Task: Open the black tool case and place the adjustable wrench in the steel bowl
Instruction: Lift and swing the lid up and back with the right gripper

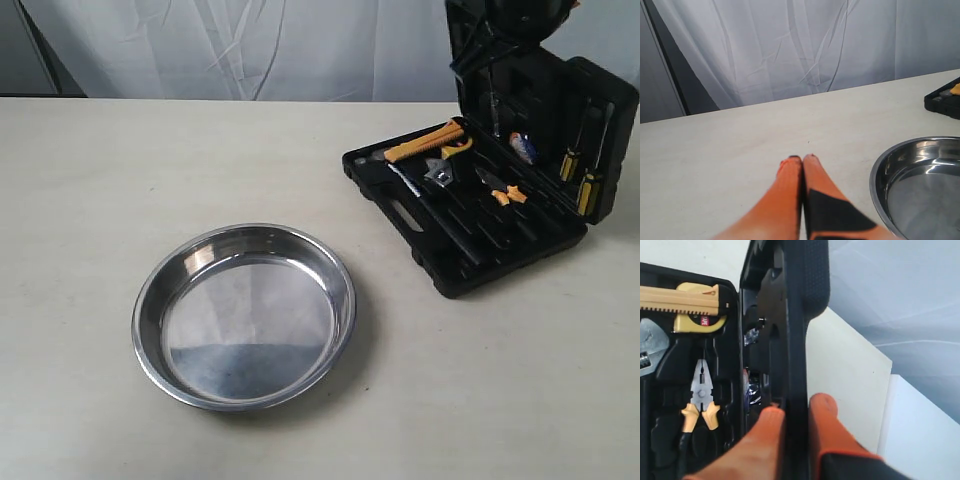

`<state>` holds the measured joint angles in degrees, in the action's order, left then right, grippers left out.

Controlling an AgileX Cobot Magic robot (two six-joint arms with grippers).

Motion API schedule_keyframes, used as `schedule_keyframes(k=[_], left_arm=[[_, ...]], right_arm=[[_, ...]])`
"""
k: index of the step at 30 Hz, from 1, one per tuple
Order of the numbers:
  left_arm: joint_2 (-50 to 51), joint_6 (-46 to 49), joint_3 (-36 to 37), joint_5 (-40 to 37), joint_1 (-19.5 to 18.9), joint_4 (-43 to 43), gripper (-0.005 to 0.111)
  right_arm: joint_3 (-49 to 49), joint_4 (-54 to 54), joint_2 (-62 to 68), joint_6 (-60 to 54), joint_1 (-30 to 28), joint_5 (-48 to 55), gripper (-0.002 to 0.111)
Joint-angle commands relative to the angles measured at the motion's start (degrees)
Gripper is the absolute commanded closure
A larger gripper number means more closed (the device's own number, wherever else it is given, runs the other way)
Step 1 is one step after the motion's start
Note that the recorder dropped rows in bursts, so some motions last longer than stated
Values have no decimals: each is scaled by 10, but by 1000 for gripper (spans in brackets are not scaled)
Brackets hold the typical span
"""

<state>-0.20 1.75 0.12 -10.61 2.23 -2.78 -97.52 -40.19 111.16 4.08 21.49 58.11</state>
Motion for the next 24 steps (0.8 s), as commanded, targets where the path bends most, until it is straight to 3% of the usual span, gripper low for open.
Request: schedule_keyframes(k=[1, 10, 12, 16, 18, 21, 24], left_arm=[[2, 0, -1, 2, 2, 1, 106], [2, 0, -1, 2, 2, 1, 106], [2, 0, -1, 2, 2, 1, 106], [2, 0, -1, 2, 2, 1, 106], [2, 0, -1, 2, 2, 1, 106], [2, 0, -1, 2, 2, 1, 106], [2, 0, -1, 3, 2, 1, 106]], right_arm=[[2, -2, -2, 20, -38, 9, 108], [2, 27, -2, 21, -61, 3, 104], [2, 24, -2, 21, -61, 0, 95], [2, 18, -2, 21, -61, 2, 65], [2, 12, -2, 23, -61, 4, 57], [2, -8, -2, 50, -61, 6, 60], [2, -10, -2, 51, -61, 9, 75]])
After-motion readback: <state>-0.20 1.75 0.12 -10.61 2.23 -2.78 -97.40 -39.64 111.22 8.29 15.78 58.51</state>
